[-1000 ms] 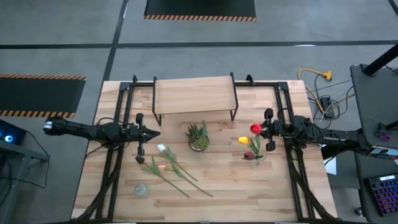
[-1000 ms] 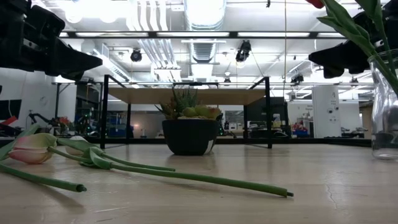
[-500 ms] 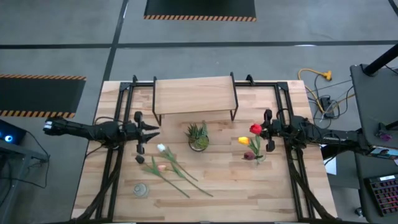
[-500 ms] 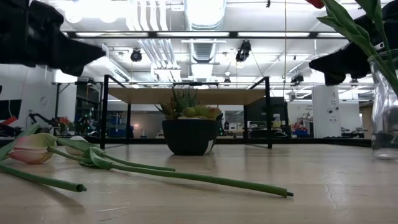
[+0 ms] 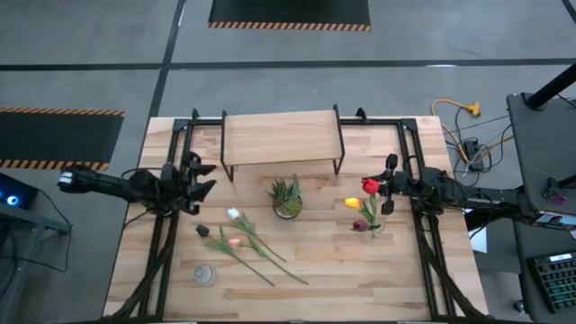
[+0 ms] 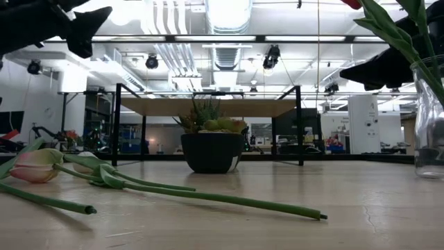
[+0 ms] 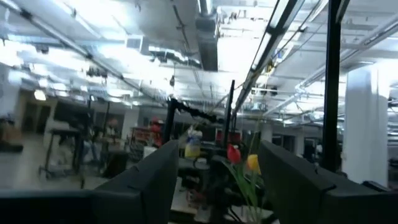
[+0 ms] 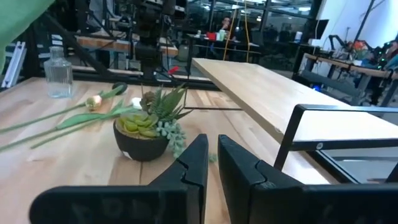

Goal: Pick and place flowers into a vace then onto a shelf
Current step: Put the white flower into the left transparent vase

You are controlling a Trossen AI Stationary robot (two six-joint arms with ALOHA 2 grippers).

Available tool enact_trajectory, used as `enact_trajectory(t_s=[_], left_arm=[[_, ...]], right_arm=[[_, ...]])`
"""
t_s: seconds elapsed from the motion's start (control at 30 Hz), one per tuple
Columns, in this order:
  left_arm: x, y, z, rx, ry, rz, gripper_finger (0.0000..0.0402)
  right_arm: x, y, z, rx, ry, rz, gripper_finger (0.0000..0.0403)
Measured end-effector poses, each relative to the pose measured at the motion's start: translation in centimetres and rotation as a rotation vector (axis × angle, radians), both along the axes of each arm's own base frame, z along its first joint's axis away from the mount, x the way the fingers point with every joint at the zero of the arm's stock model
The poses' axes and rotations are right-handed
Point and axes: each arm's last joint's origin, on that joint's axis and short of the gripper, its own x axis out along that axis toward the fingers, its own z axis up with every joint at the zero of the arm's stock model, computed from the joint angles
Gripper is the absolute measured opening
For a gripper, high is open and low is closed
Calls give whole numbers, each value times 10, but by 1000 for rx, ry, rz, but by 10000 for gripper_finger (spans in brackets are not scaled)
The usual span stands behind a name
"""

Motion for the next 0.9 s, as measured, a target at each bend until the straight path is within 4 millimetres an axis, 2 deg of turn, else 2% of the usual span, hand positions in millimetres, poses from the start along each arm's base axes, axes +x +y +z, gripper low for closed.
enact_trajectory(t_s=[0.1, 0.23, 0.43, 0.5, 0.63, 0.73, 0.8, 0.9], left_arm=[[6, -1, 3, -42, 23, -22, 205], [18, -2, 23, -64, 34, -14, 205], [53, -1, 55, -237, 132, 199, 205], [68, -2, 69, -244, 181, 256, 205], [99, -8, 97, -184, 382, 281, 205], [113, -10, 125, -163, 552, 296, 205], [120, -11, 133, -185, 700, 316, 205], [130, -13, 137, -240, 827, 344, 205]], right_arm=[[0, 0, 0, 0, -2, 0, 28], [0, 0, 0, -24, 2, -2, 28], [0, 0, 0, -21, 1, -1, 28], [0, 0, 0, 2, -3, -2, 28], [0, 0, -1, 49, -3, -4, 28], [0, 0, -1, 51, 3, -4, 28], [0, 0, -2, 55, 17, -5, 28], [0, 0, -3, 56, 23, -5, 28]])
